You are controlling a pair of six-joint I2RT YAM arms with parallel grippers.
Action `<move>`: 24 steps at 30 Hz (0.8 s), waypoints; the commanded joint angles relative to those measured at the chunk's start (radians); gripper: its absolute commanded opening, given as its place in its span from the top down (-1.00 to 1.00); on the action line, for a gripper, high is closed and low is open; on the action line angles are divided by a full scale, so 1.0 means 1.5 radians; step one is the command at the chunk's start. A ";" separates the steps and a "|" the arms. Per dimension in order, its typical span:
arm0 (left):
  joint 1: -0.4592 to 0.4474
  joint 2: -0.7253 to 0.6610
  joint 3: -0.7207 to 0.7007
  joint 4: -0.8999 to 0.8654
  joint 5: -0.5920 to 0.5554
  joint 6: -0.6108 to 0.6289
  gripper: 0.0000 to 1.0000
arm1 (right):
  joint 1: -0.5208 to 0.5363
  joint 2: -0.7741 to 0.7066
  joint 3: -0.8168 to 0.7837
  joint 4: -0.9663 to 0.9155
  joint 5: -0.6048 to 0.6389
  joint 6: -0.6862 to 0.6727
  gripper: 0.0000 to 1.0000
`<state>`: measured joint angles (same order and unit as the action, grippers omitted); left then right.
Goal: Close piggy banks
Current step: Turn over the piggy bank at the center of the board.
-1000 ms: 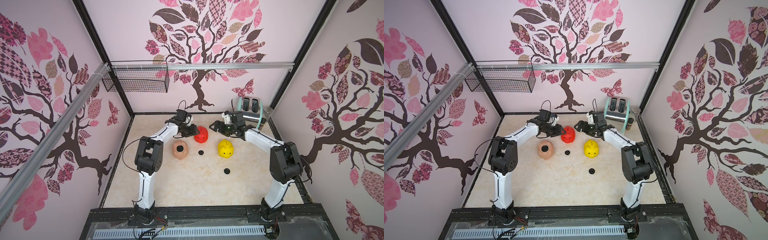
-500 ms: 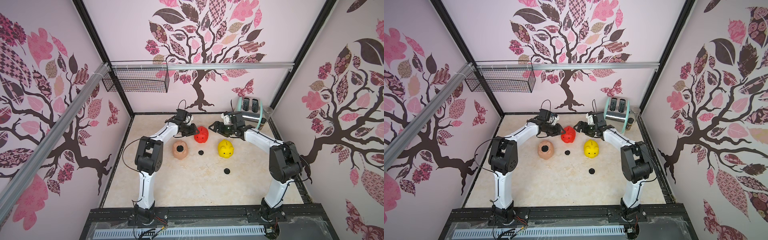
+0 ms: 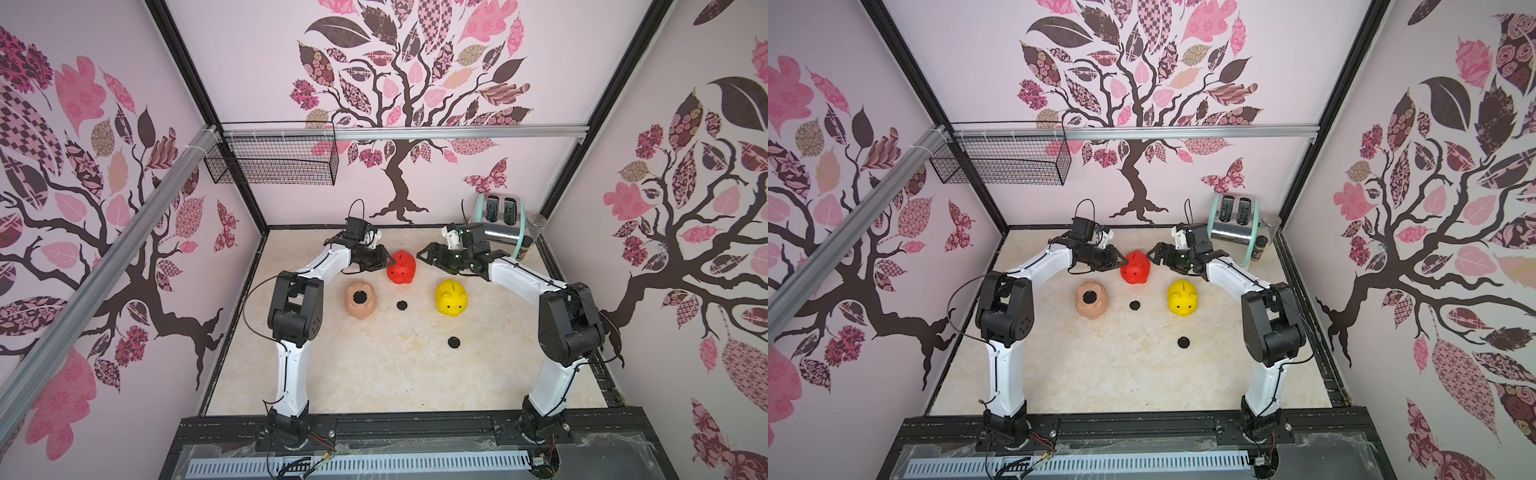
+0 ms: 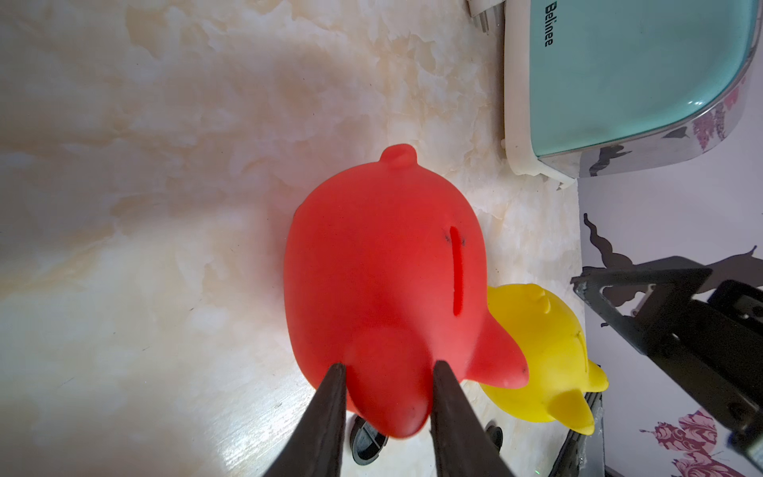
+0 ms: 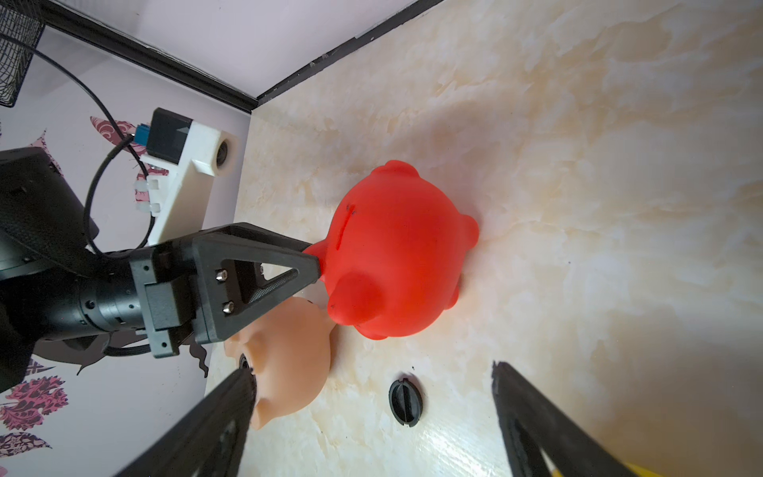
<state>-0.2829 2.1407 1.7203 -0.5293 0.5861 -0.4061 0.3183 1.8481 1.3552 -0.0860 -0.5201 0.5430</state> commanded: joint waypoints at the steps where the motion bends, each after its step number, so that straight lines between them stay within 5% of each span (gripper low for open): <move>1: 0.011 0.029 -0.002 -0.011 -0.008 -0.009 0.35 | -0.002 0.013 0.029 -0.004 -0.008 -0.001 -0.85; 24: 0.048 0.053 0.016 -0.018 0.007 -0.015 0.36 | -0.002 0.018 0.036 -0.015 -0.014 -0.003 -0.86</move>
<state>-0.2199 2.1670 1.7390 -0.5247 0.6464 -0.4301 0.3183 1.8668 1.3758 -0.0940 -0.5285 0.5426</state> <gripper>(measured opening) 0.325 0.929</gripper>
